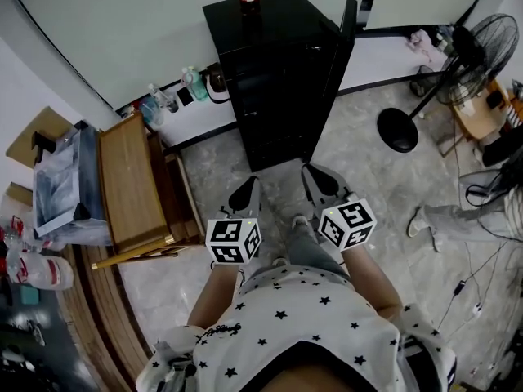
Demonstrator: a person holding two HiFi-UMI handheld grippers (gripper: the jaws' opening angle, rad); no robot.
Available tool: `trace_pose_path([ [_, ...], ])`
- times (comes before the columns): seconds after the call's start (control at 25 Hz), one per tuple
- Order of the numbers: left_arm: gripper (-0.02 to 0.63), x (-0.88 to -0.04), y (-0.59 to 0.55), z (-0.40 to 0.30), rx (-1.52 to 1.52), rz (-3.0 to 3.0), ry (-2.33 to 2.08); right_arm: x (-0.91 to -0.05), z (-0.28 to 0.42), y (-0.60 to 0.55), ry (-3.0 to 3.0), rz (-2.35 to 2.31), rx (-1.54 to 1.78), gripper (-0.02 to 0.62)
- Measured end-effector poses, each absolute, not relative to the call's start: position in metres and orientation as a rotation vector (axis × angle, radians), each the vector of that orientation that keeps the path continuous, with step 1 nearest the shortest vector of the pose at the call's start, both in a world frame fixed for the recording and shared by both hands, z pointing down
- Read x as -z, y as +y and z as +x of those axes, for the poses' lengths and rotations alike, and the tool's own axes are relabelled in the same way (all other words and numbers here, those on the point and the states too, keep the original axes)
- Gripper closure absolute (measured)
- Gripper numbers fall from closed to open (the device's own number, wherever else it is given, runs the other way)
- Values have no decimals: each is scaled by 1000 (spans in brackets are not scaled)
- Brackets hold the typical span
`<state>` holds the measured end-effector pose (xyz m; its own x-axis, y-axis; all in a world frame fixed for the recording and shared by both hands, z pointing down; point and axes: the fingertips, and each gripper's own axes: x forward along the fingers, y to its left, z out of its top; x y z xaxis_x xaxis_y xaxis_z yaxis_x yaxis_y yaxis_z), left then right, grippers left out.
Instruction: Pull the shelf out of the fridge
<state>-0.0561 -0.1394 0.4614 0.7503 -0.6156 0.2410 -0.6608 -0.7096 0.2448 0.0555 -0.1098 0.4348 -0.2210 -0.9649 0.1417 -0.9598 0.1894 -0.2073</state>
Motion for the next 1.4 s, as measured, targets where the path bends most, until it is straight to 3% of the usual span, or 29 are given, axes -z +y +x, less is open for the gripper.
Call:
trace_pose_path([
  [0.96,594,-457,-274,-22,-164,2527,-1243,-444,122,-299,2436,-1748,525,601],
  [1.4,594,-462,-314,-4,-151,2482,-1335,-479,155,-376,2341,-1625,758,601],
])
